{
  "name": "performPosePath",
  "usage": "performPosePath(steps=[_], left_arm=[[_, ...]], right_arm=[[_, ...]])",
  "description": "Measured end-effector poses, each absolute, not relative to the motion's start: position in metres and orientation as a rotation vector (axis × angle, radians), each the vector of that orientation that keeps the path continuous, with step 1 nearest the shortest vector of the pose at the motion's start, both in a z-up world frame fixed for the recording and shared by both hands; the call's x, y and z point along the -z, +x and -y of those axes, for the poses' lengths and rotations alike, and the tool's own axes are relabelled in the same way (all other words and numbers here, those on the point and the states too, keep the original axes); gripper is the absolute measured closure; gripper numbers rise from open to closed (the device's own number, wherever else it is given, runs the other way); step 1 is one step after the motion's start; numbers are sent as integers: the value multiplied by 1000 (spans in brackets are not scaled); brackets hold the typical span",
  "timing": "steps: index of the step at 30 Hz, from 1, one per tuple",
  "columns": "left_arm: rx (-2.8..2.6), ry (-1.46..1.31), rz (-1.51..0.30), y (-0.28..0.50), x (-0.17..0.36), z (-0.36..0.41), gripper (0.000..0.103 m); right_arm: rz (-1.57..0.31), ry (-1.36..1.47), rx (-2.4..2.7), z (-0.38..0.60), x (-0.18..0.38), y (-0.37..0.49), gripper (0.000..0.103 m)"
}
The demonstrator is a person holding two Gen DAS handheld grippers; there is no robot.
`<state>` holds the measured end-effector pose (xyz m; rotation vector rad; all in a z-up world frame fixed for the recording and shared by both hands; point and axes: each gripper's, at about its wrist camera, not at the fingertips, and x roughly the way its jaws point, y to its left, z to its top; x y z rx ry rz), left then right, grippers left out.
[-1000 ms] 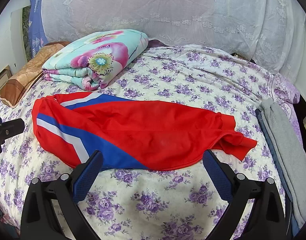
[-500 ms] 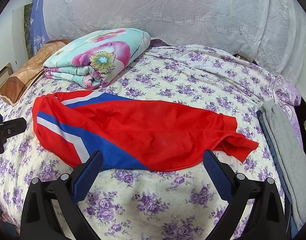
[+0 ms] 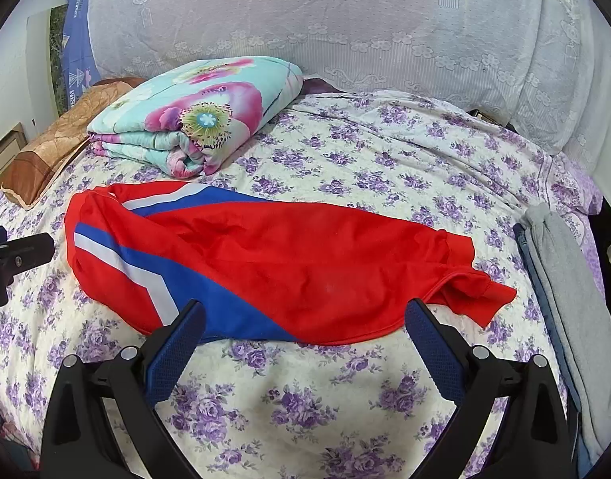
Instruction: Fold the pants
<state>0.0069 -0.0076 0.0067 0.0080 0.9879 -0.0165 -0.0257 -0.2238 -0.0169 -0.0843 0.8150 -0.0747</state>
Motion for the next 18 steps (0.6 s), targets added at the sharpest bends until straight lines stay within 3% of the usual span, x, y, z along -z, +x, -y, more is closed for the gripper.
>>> performPosePath(steps=[11, 18], left_arm=[[50, -14, -1015, 12, -1, 13, 4], [185, -350, -1270, 51, 85, -23, 4]], right_arm=[[-835, -77, 84, 229, 23, -23, 3], [-903, -77, 114, 237, 39, -24, 3]])
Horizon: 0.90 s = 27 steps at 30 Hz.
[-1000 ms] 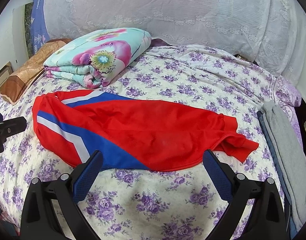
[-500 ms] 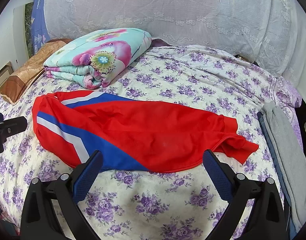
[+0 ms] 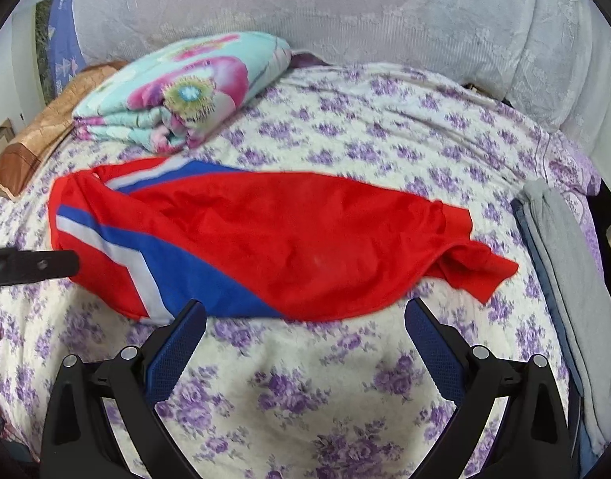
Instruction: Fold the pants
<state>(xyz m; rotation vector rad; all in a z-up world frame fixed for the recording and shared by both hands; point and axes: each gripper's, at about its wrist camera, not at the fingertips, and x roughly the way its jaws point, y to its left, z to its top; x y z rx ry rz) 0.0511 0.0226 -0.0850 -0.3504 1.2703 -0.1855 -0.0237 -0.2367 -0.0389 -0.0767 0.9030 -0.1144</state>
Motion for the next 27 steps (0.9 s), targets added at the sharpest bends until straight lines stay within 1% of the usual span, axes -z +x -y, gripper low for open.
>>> performPosePath(steps=[2, 7, 9, 10, 11, 12, 13, 14, 16, 19, 22, 24, 25, 27], left_arm=[[168, -454, -1291, 61, 106, -41, 5], [181, -540, -1296, 104, 140, -54, 6], [144, -596, -1318, 119, 152, -58, 12], [109, -633, -1321, 125, 151, -58, 17], [64, -650, -1323, 127, 145, -56, 41], [52, -631, -1323, 129, 137, -50, 54], [52, -565, -1323, 129, 126, -42, 77], [67, -460, -1302, 128, 112, -30, 90], [81, -346, -1269, 125, 94, -14, 92], [90, -401, -1230, 118, 85, -14, 94], [90, -462, -1239, 118, 95, -19, 98], [75, -513, -1258, 116, 104, -35, 98], [61, -519, -1254, 112, 102, -41, 98], [19, -433, -1247, 93, 83, -52, 98]], right_arm=[[-915, -88, 132, 238, 42, -25, 3], [-948, -76, 165, 240, 49, -28, 3], [-957, -75, 163, 237, 51, -29, 3], [-960, -72, 157, 235, 52, -29, 3], [-964, -69, 146, 233, 53, -30, 3], [-965, -70, 139, 231, 54, -31, 3], [-966, -73, 136, 229, 54, -31, 3], [-967, -77, 135, 227, 55, -31, 3], [-976, -72, 135, 225, 58, -29, 3], [-978, -62, 125, 224, 58, -25, 3], [-973, -80, 112, 220, 57, -22, 3], [-973, -89, 105, 219, 55, -20, 3], [-970, -92, 102, 219, 54, -20, 3], [-963, -109, 95, 221, 51, -20, 3]])
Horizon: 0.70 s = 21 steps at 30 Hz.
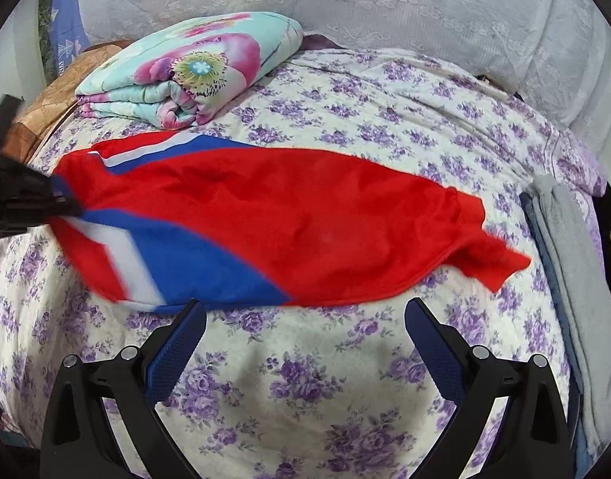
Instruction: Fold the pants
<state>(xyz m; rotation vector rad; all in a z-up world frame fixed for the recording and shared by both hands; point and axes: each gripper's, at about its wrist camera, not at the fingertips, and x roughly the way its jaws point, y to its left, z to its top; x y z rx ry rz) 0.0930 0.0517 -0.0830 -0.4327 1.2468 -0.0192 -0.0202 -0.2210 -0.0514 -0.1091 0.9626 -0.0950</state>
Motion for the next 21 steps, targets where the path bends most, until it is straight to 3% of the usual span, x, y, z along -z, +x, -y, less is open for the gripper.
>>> performPosePath(steps=[6, 9, 12, 13, 14, 15, 16, 18, 21], left_arm=[[-135, -336, -1286, 40, 63, -129, 97], [-269, -359, -1345, 33, 94, -159, 85], [-308, -471, -1333, 22, 96, -172, 59], [-333, -441, -1316, 19, 91, -174, 41], [-367, -368, -1275, 18, 81, -173, 34], [-383, -316, -1243, 17, 72, -172, 33], [-386, -271, -1215, 17, 65, -173, 32], [-405, -210, -1185, 18, 53, -173, 26], [-437, -190, -1153, 15, 48, -183, 22]], right_arm=[[-1018, -48, 134, 269, 64, -27, 3], [-1044, 111, 265, 324, 82, -34, 3], [-1084, 424, 364, 381, 106, -44, 3], [-1087, 481, 369, 389, 111, -45, 3], [-1086, 525, 364, 396, 117, -44, 4], [-1074, 527, 344, 396, 120, -40, 4], [-1062, 510, 317, 394, 122, -35, 10], [-1082, 454, 247, 382, 126, -15, 30], [-1178, 351, 243, 362, 146, 11, 43]])
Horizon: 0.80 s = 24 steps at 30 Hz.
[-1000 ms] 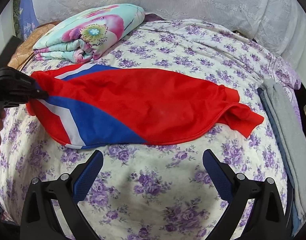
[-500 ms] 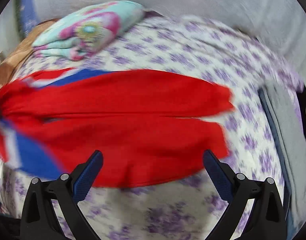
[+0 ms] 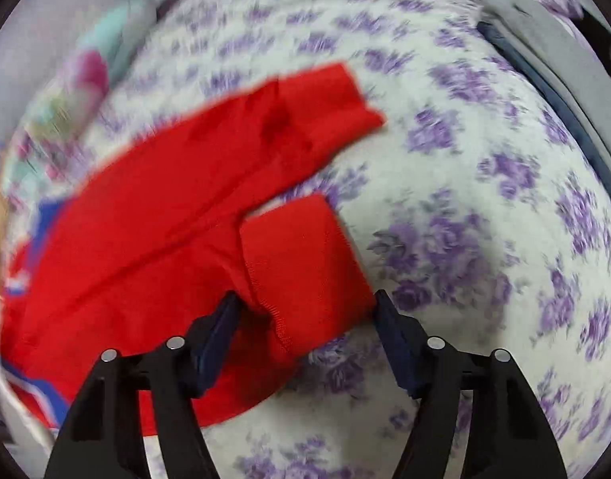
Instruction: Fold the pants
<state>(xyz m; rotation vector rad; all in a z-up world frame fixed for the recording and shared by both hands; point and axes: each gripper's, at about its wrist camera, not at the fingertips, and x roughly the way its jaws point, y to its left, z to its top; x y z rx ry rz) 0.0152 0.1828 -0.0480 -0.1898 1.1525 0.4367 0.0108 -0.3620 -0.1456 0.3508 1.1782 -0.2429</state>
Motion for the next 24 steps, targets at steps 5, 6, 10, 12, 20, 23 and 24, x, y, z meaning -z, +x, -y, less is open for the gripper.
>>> performPosePath(steps=[5, 6, 10, 12, 20, 23, 24], left_arm=[[-462, -141, -1220, -1, 65, -189, 22], [-452, -137, -1230, -3, 67, -192, 22], [-393, -139, -1248, -10, 76, -189, 22], [-353, -145, -1275, -8, 83, -183, 22], [-329, 25, -1257, 22, 107, -152, 15], [-418, 264, -1381, 27, 143, -145, 15], [-421, 274, -1365, 24, 142, -144, 15]], right_arm=[[-1112, 376, 108, 375, 124, -6, 80], [-1086, 349, 124, 383, 111, -20, 80], [-1135, 193, 269, 413, 99, -58, 66], [-1255, 132, 292, 415, 125, -60, 39], [-984, 99, 546, 416, 80, -31, 14], [-932, 134, 441, 408, 69, -8, 13], [-919, 122, 401, 403, 69, 5, 13]])
